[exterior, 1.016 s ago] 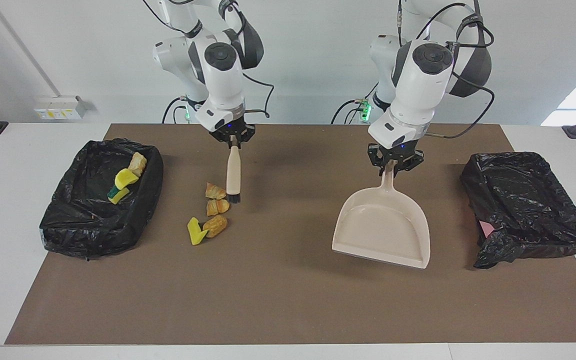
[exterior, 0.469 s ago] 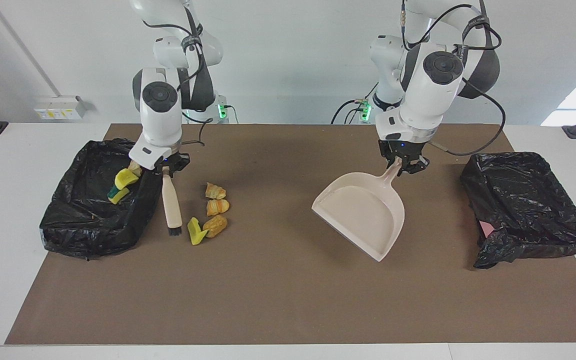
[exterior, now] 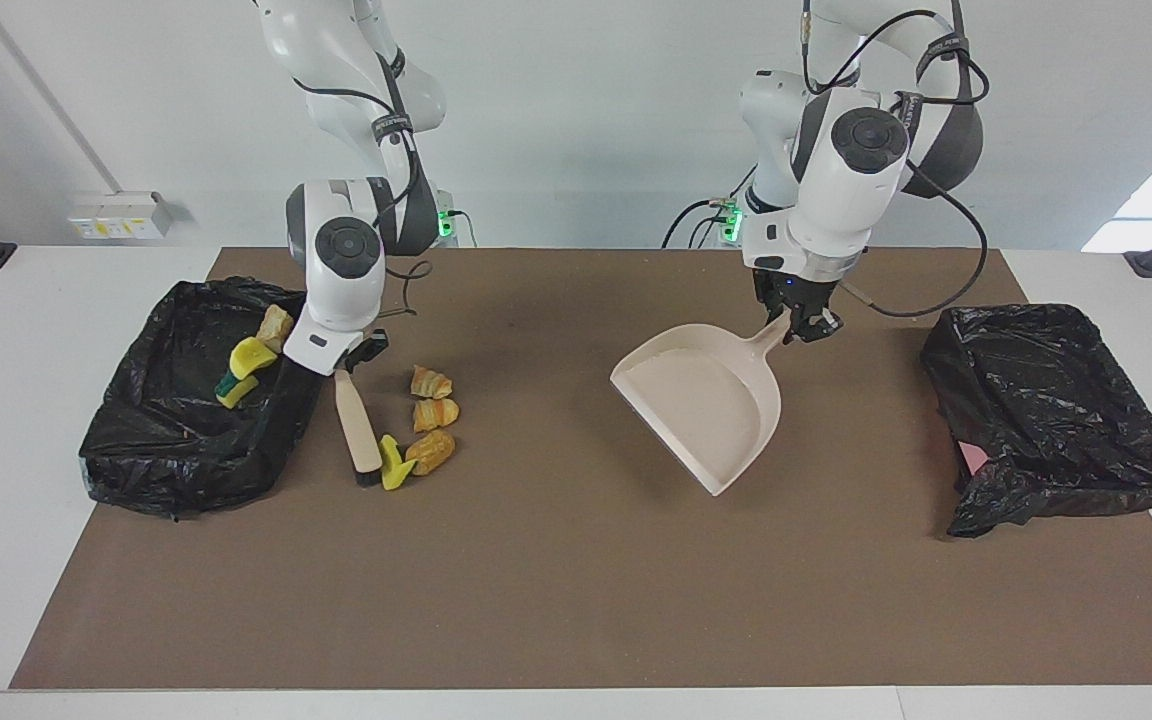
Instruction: Sweep and dump trash in bin
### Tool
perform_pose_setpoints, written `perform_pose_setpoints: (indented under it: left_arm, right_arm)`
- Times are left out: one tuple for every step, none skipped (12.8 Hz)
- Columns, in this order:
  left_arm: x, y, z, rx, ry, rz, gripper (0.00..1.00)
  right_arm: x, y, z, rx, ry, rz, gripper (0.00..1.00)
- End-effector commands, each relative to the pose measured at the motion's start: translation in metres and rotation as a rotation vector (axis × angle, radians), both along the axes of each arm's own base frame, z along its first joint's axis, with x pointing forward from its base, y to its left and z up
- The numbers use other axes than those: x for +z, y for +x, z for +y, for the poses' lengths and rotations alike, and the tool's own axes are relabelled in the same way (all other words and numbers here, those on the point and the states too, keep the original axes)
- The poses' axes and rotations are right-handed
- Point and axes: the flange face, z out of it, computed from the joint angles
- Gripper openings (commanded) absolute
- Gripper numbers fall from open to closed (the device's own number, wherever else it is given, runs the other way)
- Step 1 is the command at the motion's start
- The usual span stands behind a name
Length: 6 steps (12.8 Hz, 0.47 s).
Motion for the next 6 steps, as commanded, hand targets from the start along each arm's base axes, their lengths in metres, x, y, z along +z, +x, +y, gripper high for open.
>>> perform_pose_setpoints:
  left_arm:
    - [-0.04, -0.033, -0.033, -0.124, 0.027, -0.037, 0.0]
    - [-0.048, -0.039, -0.04, -0.141, 0.025, -0.039, 0.0]
    - [-0.05, -0.048, -0.053, -0.163, 0.026, -0.037, 0.0]
    - [-0.058, -0.058, -0.066, -0.188, 0.029, -0.036, 0.0]
    - [-0.063, -0.064, -0.077, -0.196, 0.023, -0.047, 0.0]
    - [-0.067, -0.067, -0.083, -0.171, 0.022, -0.055, 0.0]
  right_arm:
    - [-0.011, -0.015, 0.028, -0.054, 0.07, 0.001, 0.0]
    - [-0.014, -0.019, 0.038, -0.065, 0.068, -0.002, 0.0]
    - [-0.017, -0.021, 0.048, -0.059, 0.077, 0.002, 0.0]
    - [-0.02, -0.024, 0.062, -0.056, 0.097, 0.009, 0.0]
    - [-0.024, -0.027, 0.078, -0.063, 0.126, 0.015, 0.0]
    - [-0.025, -0.027, 0.086, -0.071, 0.157, 0.009, 0.0]
